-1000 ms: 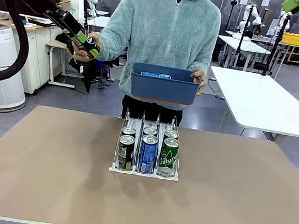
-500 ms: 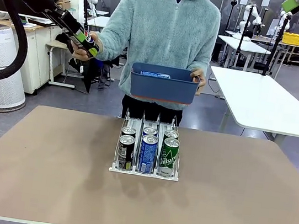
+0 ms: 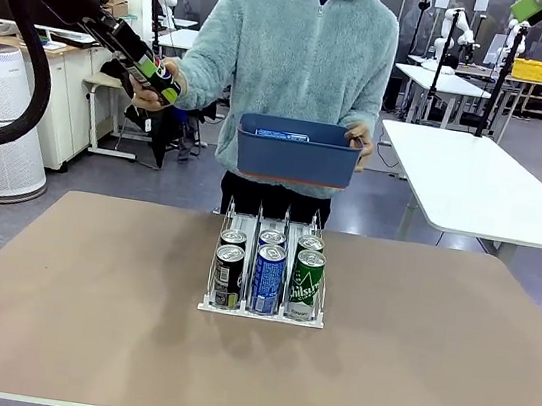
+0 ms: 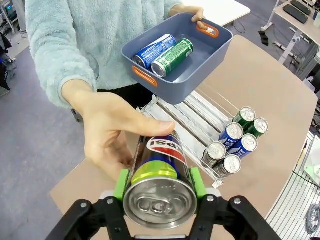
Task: Fill the beverage cans into the dispenser.
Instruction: Pick up the Pepsi coke handed by the human, then place the picked Pepsi coke in the line of the Automatic Can Dispenser with the same cans.
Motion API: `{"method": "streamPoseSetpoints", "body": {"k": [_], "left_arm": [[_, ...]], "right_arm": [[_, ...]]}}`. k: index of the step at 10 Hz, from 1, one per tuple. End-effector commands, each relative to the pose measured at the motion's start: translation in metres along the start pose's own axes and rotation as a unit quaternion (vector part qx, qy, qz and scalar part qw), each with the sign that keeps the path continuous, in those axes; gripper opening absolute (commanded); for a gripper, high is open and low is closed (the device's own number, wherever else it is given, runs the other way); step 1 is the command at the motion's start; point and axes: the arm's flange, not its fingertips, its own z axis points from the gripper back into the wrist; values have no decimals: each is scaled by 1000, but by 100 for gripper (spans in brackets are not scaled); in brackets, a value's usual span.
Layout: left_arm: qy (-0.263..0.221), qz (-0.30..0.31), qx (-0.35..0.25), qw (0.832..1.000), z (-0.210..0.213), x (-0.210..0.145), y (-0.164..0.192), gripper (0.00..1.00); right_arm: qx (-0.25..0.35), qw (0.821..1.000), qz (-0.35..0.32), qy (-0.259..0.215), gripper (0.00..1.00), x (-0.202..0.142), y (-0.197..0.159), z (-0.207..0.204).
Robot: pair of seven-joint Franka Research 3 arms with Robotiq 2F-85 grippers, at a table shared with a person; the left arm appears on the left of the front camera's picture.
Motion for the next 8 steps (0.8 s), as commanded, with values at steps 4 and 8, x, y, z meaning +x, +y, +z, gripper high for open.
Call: {"method": "streamPoseSetpoints", "body": {"k": [4, 8], "left_arm": [[-4, 1, 0, 1000, 2, 0, 2, 0], [-4, 1, 0, 1000, 2, 0, 2, 0]], "right_arm": [[4, 1000, -4, 0, 100, 0, 2, 0], [4, 1000, -4, 0, 100, 0, 2, 0]]}}
